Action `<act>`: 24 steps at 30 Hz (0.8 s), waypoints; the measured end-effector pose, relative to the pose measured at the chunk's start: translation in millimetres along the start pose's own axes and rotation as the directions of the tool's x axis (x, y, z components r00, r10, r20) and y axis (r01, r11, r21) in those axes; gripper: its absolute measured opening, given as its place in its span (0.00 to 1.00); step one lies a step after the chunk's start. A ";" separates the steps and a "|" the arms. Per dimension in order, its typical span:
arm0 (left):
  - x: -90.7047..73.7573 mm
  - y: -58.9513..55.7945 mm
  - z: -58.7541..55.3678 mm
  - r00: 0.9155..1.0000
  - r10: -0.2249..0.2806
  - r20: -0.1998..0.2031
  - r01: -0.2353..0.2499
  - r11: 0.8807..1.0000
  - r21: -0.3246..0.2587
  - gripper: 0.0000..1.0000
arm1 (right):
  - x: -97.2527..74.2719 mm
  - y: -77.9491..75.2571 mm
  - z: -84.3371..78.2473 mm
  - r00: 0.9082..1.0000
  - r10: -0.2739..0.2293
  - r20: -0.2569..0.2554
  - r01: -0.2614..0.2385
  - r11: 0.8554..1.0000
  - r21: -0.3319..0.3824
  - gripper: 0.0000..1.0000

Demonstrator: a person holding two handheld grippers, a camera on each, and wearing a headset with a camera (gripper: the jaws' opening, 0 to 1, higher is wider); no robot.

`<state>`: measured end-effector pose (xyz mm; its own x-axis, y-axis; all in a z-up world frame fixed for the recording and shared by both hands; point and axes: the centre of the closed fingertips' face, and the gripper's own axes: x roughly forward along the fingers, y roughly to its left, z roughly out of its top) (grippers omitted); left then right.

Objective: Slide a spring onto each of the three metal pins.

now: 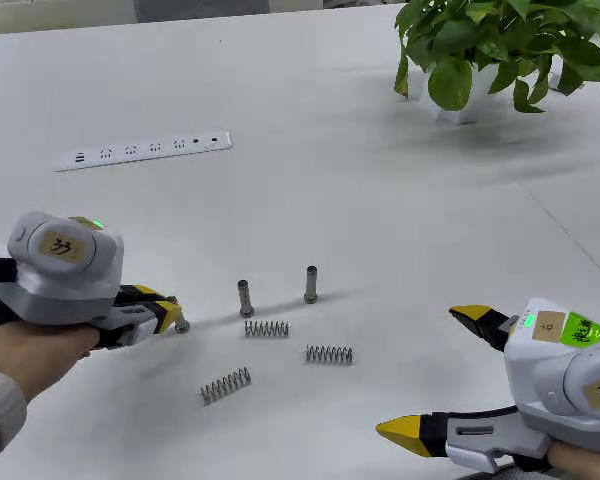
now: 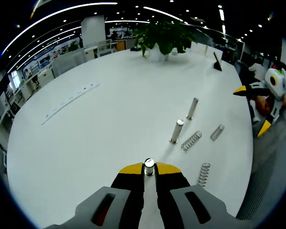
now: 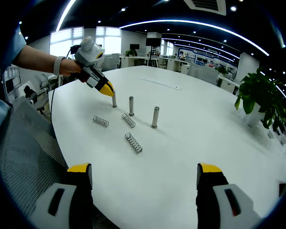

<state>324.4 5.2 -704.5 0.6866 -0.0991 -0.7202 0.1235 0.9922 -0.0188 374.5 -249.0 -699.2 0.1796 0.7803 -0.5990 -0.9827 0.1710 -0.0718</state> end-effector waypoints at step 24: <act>0.7 -3.3 -0.5 1.000 -0.009 0.013 0.009 1.000 -0.005 0.08 | 0.9 2.8 0.9 1.000 0.006 -0.003 -0.006 1.000 -0.004 0.92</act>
<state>324.1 1.9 -705.3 0.6945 -0.1094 -0.7111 0.1267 0.9915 -0.0288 372.0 -247.2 -699.2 0.1739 0.7797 -0.6015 -0.9838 0.1641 -0.0718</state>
